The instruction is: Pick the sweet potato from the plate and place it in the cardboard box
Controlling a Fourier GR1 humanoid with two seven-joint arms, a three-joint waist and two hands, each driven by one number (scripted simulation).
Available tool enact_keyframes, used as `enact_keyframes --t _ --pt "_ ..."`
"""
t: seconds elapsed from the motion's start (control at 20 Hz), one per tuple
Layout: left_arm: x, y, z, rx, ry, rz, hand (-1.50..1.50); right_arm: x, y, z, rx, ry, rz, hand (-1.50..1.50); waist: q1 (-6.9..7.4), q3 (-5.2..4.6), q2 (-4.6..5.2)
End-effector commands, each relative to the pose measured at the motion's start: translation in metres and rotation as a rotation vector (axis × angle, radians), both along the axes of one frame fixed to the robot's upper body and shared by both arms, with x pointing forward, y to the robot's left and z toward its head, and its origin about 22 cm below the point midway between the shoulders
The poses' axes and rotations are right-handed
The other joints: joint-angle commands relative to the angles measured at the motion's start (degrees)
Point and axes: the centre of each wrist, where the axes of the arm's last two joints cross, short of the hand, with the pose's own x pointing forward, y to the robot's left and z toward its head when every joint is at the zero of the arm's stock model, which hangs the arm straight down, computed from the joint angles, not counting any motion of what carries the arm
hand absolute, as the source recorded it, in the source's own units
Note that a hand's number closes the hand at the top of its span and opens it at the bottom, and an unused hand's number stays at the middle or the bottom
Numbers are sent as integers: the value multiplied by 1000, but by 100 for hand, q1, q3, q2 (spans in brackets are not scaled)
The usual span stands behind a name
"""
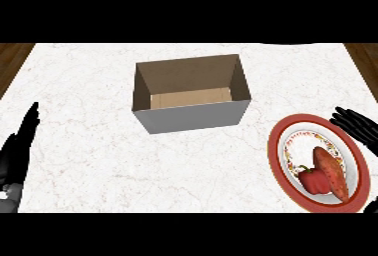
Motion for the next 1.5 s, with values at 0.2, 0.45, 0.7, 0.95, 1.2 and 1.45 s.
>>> enact_keyframes --t 0.2,0.45,0.7,0.95,1.2,1.45 --pt "11 -6 8 5 -13 -39 0 11 -24 46 -335 -151 211 -150 226 -7 7" --pt "19 -11 11 -3 -11 -57 0 9 -24 31 -513 -159 336 -150 325 -18 46" --pt "24 -21 1 -3 -7 -66 0 17 -25 27 -736 -164 463 -150 320 -45 42" --pt "30 6 13 35 5 -36 0 31 -20 4 -768 -169 531 -150 251 -55 -2" --pt "6 -8 2 4 3 -53 0 39 -16 -24 -859 -178 562 -150 208 -57 -56" --pt "20 15 3 15 3 -38 0 52 -3 -45 -847 -193 595 -150 165 -61 -30"
